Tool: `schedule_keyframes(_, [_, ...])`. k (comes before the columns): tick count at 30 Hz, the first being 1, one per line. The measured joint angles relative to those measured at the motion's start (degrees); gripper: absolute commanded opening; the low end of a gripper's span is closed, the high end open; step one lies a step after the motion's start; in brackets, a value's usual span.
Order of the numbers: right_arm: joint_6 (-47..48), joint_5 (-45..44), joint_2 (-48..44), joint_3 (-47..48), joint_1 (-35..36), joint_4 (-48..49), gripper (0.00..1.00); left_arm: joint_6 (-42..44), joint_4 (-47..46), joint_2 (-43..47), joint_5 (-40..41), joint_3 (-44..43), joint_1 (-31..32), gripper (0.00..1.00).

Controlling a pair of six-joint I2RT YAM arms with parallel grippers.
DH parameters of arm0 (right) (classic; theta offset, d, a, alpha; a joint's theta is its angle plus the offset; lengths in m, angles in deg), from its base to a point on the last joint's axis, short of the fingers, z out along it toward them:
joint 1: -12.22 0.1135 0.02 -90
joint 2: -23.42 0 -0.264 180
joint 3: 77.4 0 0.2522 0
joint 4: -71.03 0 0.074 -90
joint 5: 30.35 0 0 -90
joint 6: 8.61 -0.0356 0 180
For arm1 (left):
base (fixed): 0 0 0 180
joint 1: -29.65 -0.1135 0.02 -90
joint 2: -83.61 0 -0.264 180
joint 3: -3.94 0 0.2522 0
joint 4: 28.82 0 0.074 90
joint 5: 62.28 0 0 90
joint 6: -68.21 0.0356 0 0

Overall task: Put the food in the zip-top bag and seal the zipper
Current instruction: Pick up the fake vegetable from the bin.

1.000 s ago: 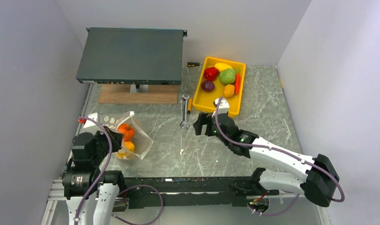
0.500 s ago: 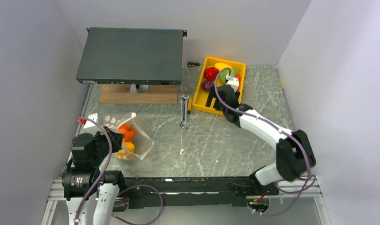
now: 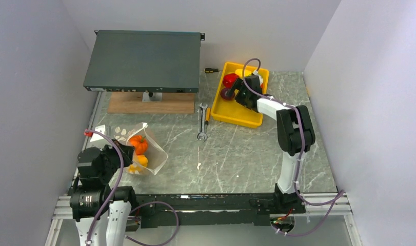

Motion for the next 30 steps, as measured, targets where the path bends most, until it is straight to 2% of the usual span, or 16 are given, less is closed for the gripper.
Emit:
schedule_keyframes(7, [-1.7,2.6,8.6,8.7,-0.3,0.0,0.96,0.7,-0.6,0.3,-1.9,0.1,-2.4,0.0])
schedule_keyframes(18, [-5.8,2.0,12.7,10.1,0.0,2.7,0.76,1.2,-0.8,0.2,-3.3,0.2,-3.3,0.0])
schedule_keyframes(22, [-6.1,1.5,13.0,10.4,0.0,2.9,0.63,1.6,-0.8,0.2,-3.5,0.2,-3.4,0.0])
schedule_keyframes(27, [-4.7,1.4,13.2,10.4,0.0,2.8,0.34,1.7,-0.8,0.1,-3.5,0.2,-3.4,0.0])
schedule_keyframes(30, [-2.8,1.2,12.9,10.3,0.0,3.0,0.29,1.7,-0.8,-0.2,-3.5,0.2,-3.4,0.0])
